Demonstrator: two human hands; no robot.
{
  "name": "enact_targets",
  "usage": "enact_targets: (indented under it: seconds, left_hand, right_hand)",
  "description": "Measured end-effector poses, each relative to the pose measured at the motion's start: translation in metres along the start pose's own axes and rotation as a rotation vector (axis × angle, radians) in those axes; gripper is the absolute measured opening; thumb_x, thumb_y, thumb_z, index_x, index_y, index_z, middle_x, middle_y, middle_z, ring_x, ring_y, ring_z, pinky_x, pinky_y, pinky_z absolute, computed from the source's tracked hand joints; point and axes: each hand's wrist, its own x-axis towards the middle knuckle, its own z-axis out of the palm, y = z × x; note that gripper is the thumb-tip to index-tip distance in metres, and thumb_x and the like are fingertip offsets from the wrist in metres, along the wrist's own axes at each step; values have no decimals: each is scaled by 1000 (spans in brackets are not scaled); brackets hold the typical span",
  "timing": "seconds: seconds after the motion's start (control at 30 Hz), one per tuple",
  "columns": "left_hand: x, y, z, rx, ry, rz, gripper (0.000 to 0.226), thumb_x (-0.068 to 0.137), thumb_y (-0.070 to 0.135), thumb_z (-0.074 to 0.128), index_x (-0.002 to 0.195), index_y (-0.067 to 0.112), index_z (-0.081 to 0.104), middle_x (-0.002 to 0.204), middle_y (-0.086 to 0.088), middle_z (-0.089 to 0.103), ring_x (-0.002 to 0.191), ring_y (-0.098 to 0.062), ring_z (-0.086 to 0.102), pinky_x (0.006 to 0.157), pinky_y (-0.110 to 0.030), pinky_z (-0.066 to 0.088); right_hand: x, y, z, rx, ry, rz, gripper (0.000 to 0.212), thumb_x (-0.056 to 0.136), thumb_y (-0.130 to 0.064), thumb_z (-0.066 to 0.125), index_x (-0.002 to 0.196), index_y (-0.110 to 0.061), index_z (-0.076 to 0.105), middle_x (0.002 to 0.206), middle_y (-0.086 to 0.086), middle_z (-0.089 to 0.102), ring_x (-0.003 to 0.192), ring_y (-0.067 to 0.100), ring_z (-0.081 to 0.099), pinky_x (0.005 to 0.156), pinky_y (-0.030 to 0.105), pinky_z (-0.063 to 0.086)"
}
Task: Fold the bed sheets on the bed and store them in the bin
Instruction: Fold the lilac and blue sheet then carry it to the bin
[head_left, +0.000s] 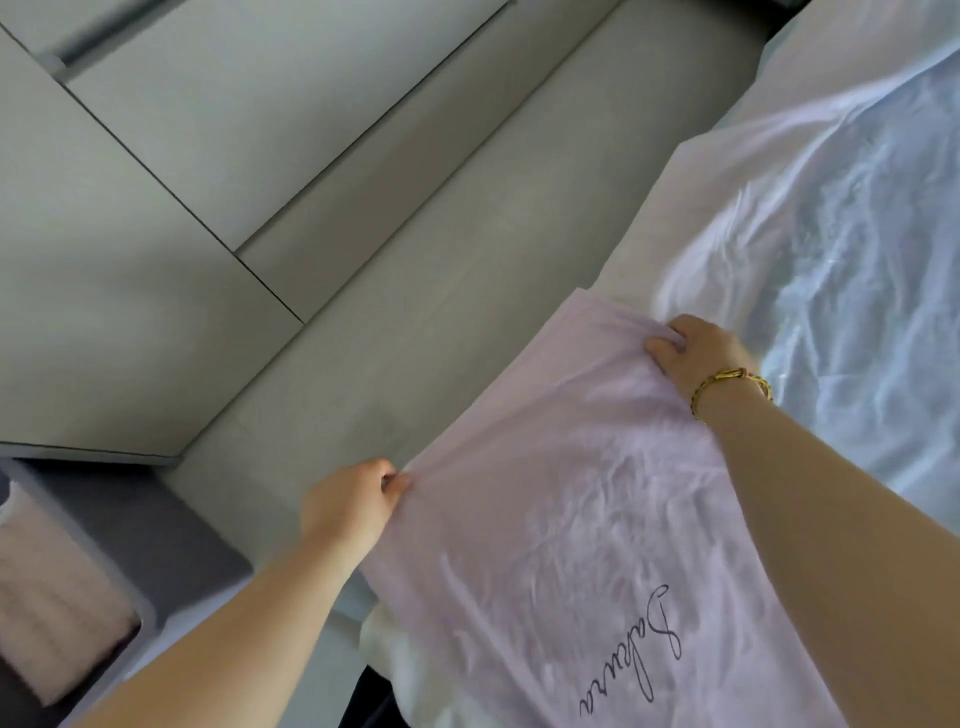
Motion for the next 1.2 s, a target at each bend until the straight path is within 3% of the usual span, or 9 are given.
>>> enact_targets:
  seconds: [0.17, 0.3, 0.47, 0.57, 0.7, 0.83, 0.93, 1.03, 1.2]
  left_hand:
    - [1, 3, 4, -22, 135, 81, 39, 93, 23, 50, 131, 13, 48, 123, -6, 60, 116, -27, 52, 95, -32, 35]
    - [-3, 54, 9, -172, 301, 472, 33, 76, 19, 52, 101, 4, 68, 98, -15, 69, 85, -35, 67, 77, -38, 52]
    - [-27, 153, 8, -135, 252, 922, 42, 76, 28, 39, 98, 9, 70, 97, -5, 71, 85, -23, 68, 82, -20, 42]
    - [-46, 192, 21, -67, 269, 1120, 39, 73, 25, 43, 95, 8, 70, 93, -5, 71, 78, -20, 69, 77, -24, 46]
    - [-82, 238, 53, -2, 262, 1284, 57, 55, 13, 79, 109, 9, 62, 104, -8, 68, 88, -24, 66, 75, -32, 53]
    - [-114, 298, 84, 192, 316, 1338, 93, 31, 10, 89, 116, 14, 51, 109, -11, 67, 102, -25, 62, 87, -42, 48]
    - [-129, 336, 101, 375, 373, 1307, 67, 20, 1, 85, 84, 16, 73, 77, -3, 72, 77, -21, 71, 76, -56, 49]
    - [-135, 345, 98, 341, 430, 1241, 25, 37, 0, 67, 54, 18, 69, 45, 2, 60, 46, -15, 63, 87, -40, 47]
    - [-141, 350, 94, 330, 332, 1073, 23, 59, -1, 51, 61, 10, 71, 48, -7, 61, 49, -25, 62, 88, -32, 27]
  right_hand:
    - [-23, 27, 0, 177, -24, 80, 43, 90, -34, 53, 127, -14, 43, 113, 12, 55, 94, 30, 52, 77, 31, 41]
    - [-49, 78, -19, 243, -33, 171, 48, 86, -34, 59, 128, -18, 41, 114, 3, 54, 105, 27, 52, 78, 26, 37]
    - [-109, 174, -28, 172, -118, 376, 25, 83, -21, 62, 105, -18, 49, 104, 5, 57, 94, 23, 53, 77, 26, 36]
    - [-150, 214, -27, 42, -212, 443, 27, 84, -17, 58, 110, -17, 49, 110, 8, 57, 98, 26, 54, 77, 26, 39]
    - [-195, 254, -18, -17, -270, 453, 18, 86, -17, 50, 85, -22, 34, 112, 6, 56, 100, 25, 53, 72, 25, 38]
    - [-218, 284, -13, 54, -223, 390, 15, 87, -14, 48, 98, -20, 39, 109, 4, 52, 111, 26, 51, 77, 28, 41]
    - [-230, 316, -16, 34, -161, 323, 34, 90, -19, 49, 123, -15, 39, 125, 4, 50, 118, 24, 47, 87, 28, 39]
    - [-238, 338, -17, -24, -133, 275, 43, 91, -11, 45, 131, -11, 30, 133, 5, 41, 123, 23, 41, 95, 28, 35]
    - [-260, 375, -30, -63, -149, 270, 43, 88, -2, 40, 128, -12, 28, 130, 4, 36, 117, 23, 43, 88, 27, 37]
